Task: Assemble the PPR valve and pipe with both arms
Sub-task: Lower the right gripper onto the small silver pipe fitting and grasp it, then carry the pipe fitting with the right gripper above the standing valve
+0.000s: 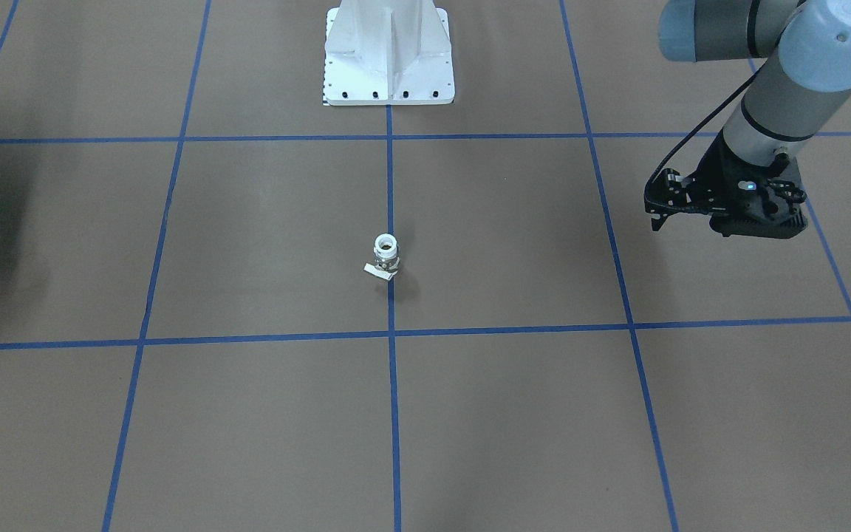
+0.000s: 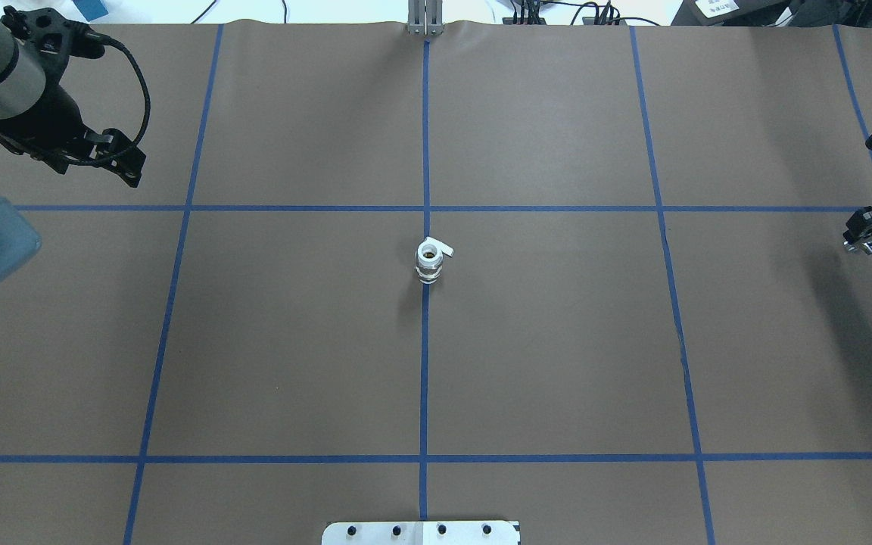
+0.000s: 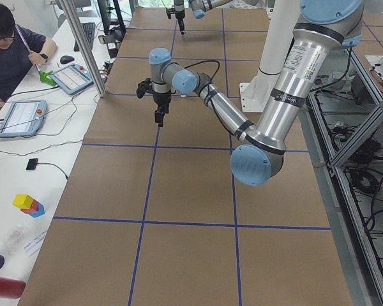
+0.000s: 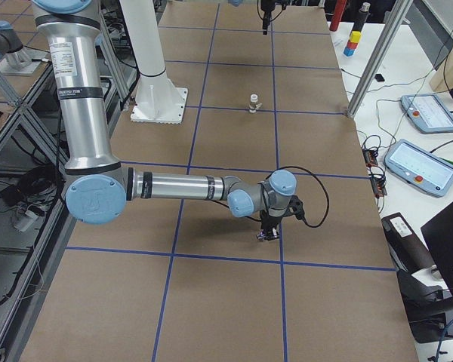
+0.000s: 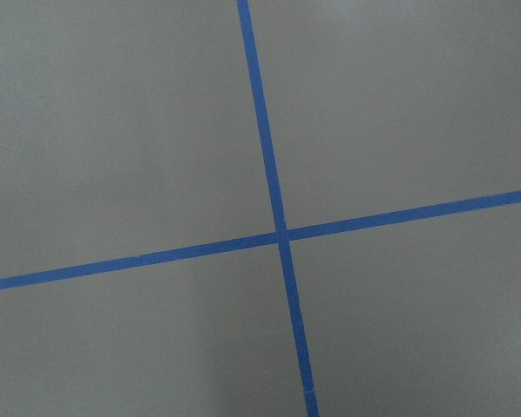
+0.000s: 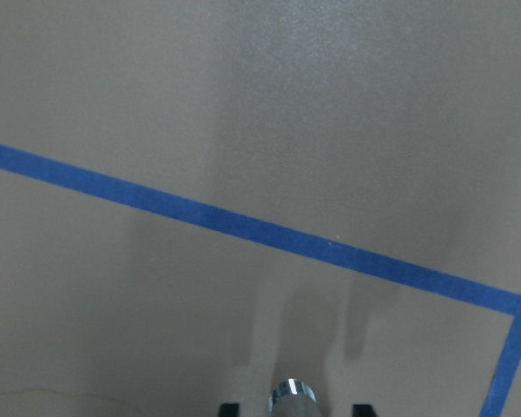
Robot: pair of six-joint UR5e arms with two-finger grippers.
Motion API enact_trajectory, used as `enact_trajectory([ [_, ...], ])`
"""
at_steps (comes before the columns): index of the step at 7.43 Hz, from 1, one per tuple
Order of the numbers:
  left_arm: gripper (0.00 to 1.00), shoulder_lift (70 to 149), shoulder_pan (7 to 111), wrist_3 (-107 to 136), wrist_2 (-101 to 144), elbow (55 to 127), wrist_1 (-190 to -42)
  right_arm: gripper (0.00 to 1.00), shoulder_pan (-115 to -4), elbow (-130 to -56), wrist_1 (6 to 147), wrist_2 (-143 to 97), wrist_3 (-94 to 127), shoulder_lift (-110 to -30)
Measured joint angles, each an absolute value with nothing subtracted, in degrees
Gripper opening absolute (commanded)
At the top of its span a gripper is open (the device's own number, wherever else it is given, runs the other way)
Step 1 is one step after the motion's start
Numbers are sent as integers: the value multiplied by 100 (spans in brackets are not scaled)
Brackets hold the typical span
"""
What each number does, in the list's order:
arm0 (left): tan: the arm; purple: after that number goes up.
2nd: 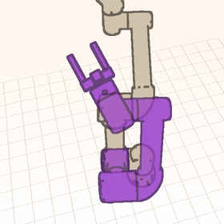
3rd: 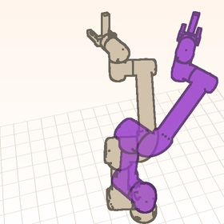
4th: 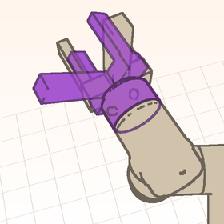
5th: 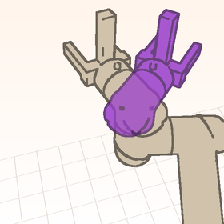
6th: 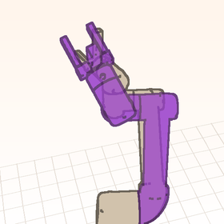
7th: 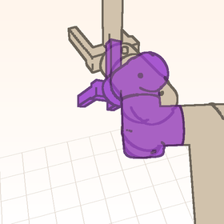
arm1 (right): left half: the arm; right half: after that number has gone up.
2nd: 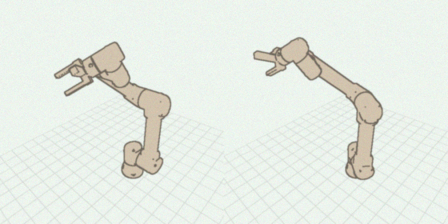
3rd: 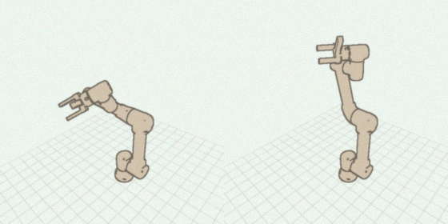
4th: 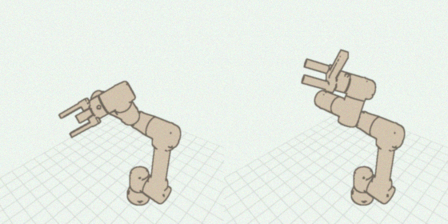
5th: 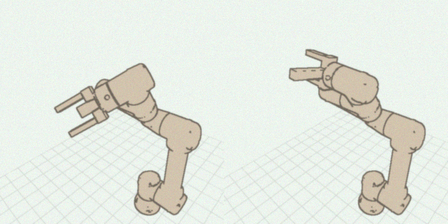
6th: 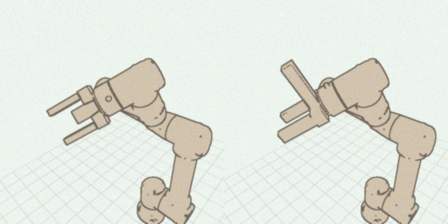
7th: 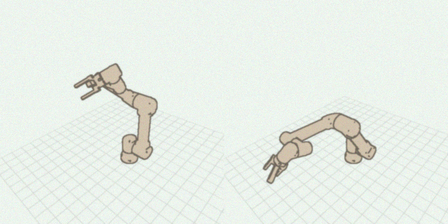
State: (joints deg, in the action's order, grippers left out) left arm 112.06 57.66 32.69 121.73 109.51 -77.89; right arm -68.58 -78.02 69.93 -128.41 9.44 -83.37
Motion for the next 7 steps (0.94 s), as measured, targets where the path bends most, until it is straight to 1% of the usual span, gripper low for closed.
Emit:
enact_trajectory([
  [1, 100, 11206, 5766, 3270, 12173, 10951, -7788, 0, -6855, -7797, 6990, -12841, 933, -8338],
  [4, 100, 11210, 5774, 3264, 12313, 10971, -7787, 0, -7018, -7855, 7110, -13014, 922, -8208],
  [5, 100, 11206, 5800, 3227, 12340, 10974, -7789, 0, -7203, -7958, 7476, -13211, 927, -7978],
  [7, 100, 11016, 6105, 2443, 12368, 10975, -7800, 0, -7423, -8633, 9182, -13419, 986, -7172],
])
